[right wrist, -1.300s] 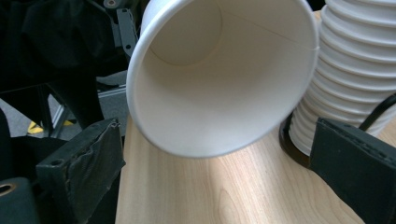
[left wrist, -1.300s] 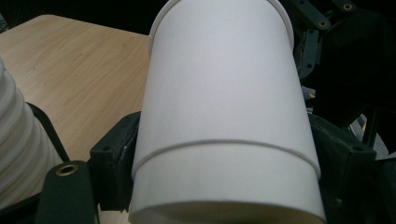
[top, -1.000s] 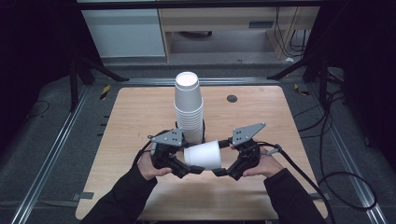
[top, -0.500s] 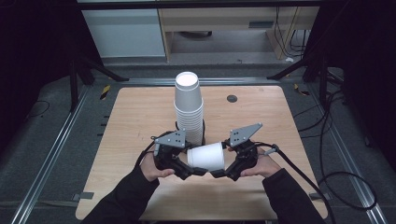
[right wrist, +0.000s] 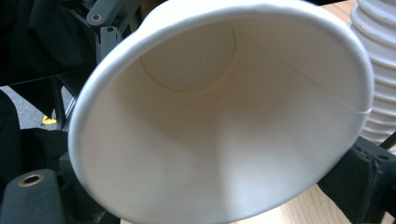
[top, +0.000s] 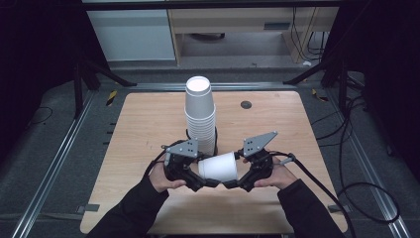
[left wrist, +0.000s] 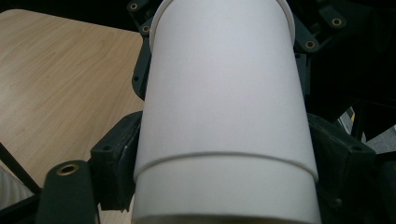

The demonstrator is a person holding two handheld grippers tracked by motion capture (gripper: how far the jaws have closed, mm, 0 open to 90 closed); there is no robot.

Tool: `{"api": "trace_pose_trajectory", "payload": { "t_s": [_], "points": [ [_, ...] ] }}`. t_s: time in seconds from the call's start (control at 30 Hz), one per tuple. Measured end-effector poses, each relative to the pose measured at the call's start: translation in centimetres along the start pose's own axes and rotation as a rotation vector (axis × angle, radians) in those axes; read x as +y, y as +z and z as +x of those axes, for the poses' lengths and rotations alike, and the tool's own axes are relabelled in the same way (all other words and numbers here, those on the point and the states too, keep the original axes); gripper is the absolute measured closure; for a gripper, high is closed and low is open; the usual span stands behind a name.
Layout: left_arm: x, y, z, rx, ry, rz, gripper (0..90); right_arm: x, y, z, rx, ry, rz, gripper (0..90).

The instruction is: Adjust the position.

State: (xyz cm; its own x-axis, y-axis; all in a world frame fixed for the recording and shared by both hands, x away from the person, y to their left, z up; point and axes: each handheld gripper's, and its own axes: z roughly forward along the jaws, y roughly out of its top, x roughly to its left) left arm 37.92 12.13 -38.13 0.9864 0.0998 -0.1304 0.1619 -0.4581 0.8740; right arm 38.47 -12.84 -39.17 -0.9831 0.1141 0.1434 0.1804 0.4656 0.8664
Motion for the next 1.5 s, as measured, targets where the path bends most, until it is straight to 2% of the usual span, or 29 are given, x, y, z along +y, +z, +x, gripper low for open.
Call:
{"api": "trace_pose_trajectory", "payload": {
  "t_s": [0.07, 0.17, 0.3, 0.57, 0.67, 0.9, 1.03, 1.13, 1.23, 1.43, 1.5],
  "points": [
    [0.0, 0.0, 0.0, 0.002, 0.001, -0.002, 20.4, 0.0, 0.0, 0.0, -0.001, 0.001, -0.001, 10.8],
    [-0.1, -0.3, 0.0, 0.027, 0.008, 0.013, 18.5, 0.1, -0.2, 0.0, -0.011, -0.002, 0.002, 10.5],
    [-0.3, -1.0, 0.3, 0.037, -0.005, 0.024, 15.8, 0.2, -1.0, -0.1, -0.029, -0.007, 0.001, 10.3],
    [-0.7, -1.7, 0.8, 0.044, -0.015, 0.062, 14.6, 0.4, -1.6, -0.5, -0.071, -0.031, 0.071, 9.9],
    [-0.8, -1.6, 1.1, 0.049, -0.011, 0.081, 14.9, 0.7, -1.4, -0.8, -0.068, -0.042, 0.101, 9.9],
    [-0.3, -2.0, 1.1, 0.062, 0.003, 0.065, 15.0, 1.3, -1.0, -1.2, -0.067, -0.059, 0.125, 9.8],
    [0.0, -2.0, 1.1, 0.068, 0.019, 0.083, 15.0, 1.6, -0.8, -1.2, -0.063, -0.066, 0.144, 9.8],
    [0.1, -1.8, 1.1, 0.061, 0.022, 0.088, 15.3, 1.8, -0.5, -1.2, -0.056, -0.076, 0.159, 9.8],
    [0.0, -1.4, 1.2, 0.062, 0.034, 0.114, 15.1, 1.9, -0.1, -1.2, -0.049, -0.082, 0.176, 9.8],
    [-0.1, -0.8, 1.4, 0.048, 0.031, 0.123, 15.2, 2.0, 0.6, -1.2, -0.04, -0.088, 0.205, 9.8],
    [-0.1, -0.6, 1.4, 0.048, 0.033, 0.141, 15.7, 2.0, 0.8, -1.2, -0.037, -0.09, 0.208, 9.8]
  ]
}}
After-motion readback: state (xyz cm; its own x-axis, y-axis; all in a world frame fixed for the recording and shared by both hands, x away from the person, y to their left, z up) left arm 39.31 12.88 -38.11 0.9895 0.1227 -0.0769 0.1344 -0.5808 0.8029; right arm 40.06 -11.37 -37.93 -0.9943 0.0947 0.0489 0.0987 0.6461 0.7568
